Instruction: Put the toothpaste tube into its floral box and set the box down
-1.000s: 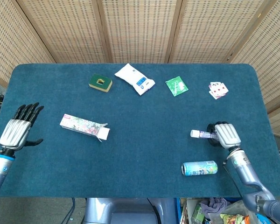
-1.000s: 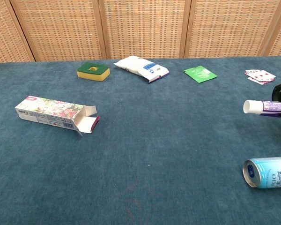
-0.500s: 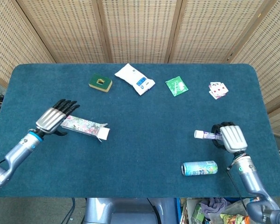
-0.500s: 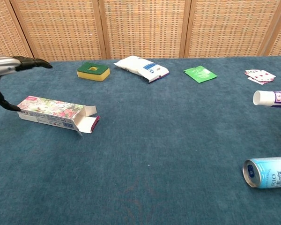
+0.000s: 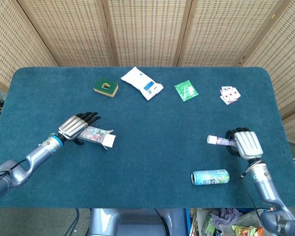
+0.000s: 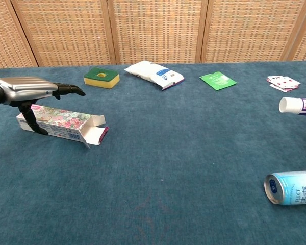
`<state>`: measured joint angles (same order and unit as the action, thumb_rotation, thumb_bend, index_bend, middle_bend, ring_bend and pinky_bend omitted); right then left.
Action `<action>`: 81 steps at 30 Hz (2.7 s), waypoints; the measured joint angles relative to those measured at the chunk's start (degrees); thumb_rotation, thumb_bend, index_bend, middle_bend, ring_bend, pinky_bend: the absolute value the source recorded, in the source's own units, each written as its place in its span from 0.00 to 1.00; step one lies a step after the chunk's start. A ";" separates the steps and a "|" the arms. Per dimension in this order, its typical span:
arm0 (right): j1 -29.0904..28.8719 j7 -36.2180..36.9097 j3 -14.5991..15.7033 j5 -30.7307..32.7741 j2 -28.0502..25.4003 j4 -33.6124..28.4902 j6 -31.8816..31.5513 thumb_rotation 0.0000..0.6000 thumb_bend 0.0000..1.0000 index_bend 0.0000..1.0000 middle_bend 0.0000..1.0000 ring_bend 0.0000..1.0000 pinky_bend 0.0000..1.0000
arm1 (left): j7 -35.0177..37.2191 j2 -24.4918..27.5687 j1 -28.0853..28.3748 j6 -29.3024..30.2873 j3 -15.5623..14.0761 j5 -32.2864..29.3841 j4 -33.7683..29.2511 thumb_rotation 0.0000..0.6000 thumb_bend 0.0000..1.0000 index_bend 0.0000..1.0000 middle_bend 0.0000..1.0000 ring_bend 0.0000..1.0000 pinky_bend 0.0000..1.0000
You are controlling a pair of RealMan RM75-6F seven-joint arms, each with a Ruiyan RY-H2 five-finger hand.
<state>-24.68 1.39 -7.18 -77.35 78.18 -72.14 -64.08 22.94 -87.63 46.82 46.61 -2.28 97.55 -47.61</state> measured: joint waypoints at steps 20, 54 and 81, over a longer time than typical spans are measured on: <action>0.20 0.73 -0.42 0.06 -0.57 -0.35 -0.31 1.00 0.47 0.59 0.57 0.38 0.32 | -2.48 -2.05 2.23 -2.02 -1.26 -2.86 0.81 1.00 0.16 0.39 0.38 0.38 0.44; -2.18 -16.44 -2.43 3.99 -15.54 -23.30 1.80 1.00 0.47 0.60 0.57 0.39 0.32 | -17.13 3.29 17.46 -8.58 10.47 -9.37 -13.73 1.00 0.26 0.44 0.42 0.41 0.46; -7.19 -28.79 -4.23 20.37 -18.60 -33.11 3.27 1.00 0.47 0.60 0.58 0.40 0.32 | -38.80 -13.88 35.16 -17.56 21.30 -31.89 -8.43 1.00 0.26 0.44 0.42 0.41 0.43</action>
<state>-31.87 -27.41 -11.40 -56.98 59.58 -105.25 -60.81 -15.86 -101.51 81.98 29.05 19.03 65.66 -56.04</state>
